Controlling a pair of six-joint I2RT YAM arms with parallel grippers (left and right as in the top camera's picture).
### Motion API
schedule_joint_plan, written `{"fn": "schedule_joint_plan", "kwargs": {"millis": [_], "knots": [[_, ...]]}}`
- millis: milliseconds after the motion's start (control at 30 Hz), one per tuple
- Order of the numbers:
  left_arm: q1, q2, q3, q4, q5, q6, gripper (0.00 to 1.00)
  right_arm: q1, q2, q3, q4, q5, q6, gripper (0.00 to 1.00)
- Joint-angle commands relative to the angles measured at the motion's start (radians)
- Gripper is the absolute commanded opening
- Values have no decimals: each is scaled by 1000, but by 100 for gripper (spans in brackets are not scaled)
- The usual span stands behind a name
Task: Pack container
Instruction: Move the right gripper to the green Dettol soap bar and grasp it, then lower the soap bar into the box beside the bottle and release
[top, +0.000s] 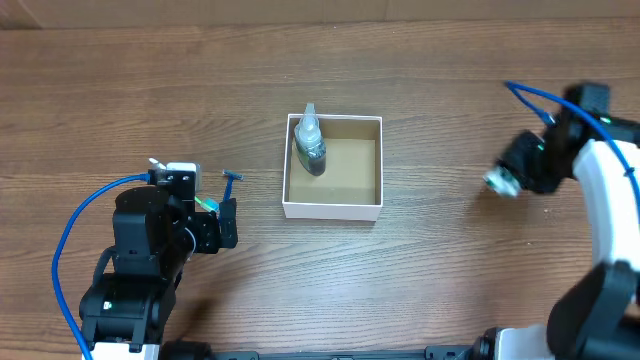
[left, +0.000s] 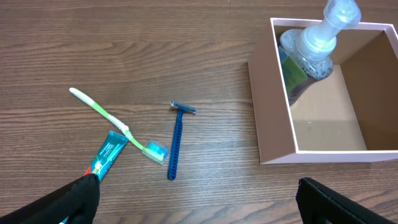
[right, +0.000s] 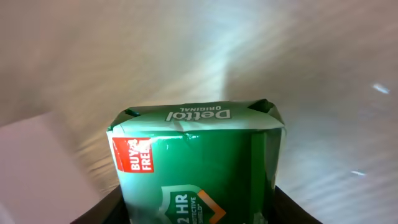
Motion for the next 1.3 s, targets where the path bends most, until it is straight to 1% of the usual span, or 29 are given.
{"fn": "schedule_joint_plan", "kwargs": {"millis": [0,100,133,233,333,500,667,700,767,833,867,900,967,1067,1200,1267], "knots": [[5,-2,24,4,0,-7,100,181,-134,83,34,3,63,4],[5,-2,24,3,1,-9,100,342,-155,84,108,83,63,4],[5,-2,24,3,1,-11,100,423,-145,84,137,134,63,4],[5,-2,24,3,1,-11,100,546,-107,84,197,208,63,4],[5,-2,24,2,1,-11,100,657,-30,84,288,244,62,4],[5,-2,24,-10,0,-10,100,697,89,84,366,243,59,4],[5,-2,24,-12,0,-10,100,698,219,84,369,238,58,4],[5,-2,23,-12,0,-10,100,698,235,84,369,230,53,6],[5,-2,23,-12,0,-10,100,698,246,84,370,210,31,27],[5,-2,23,-12,0,-10,100,698,245,84,378,209,29,53],[5,-2,23,-12,0,-10,100,698,245,84,380,209,29,72],[5,-2,23,-12,0,-10,100,698,245,84,380,209,29,80],[5,-2,23,-14,0,-10,100,698,240,84,377,198,28,90],[5,-2,23,-16,0,-10,100,698,212,84,369,199,28,99],[5,-2,23,-17,0,-10,100,698,75,84,359,257,34,100],[5,-2,23,-19,0,-10,100,698,-21,84,340,354,57,100]]}}
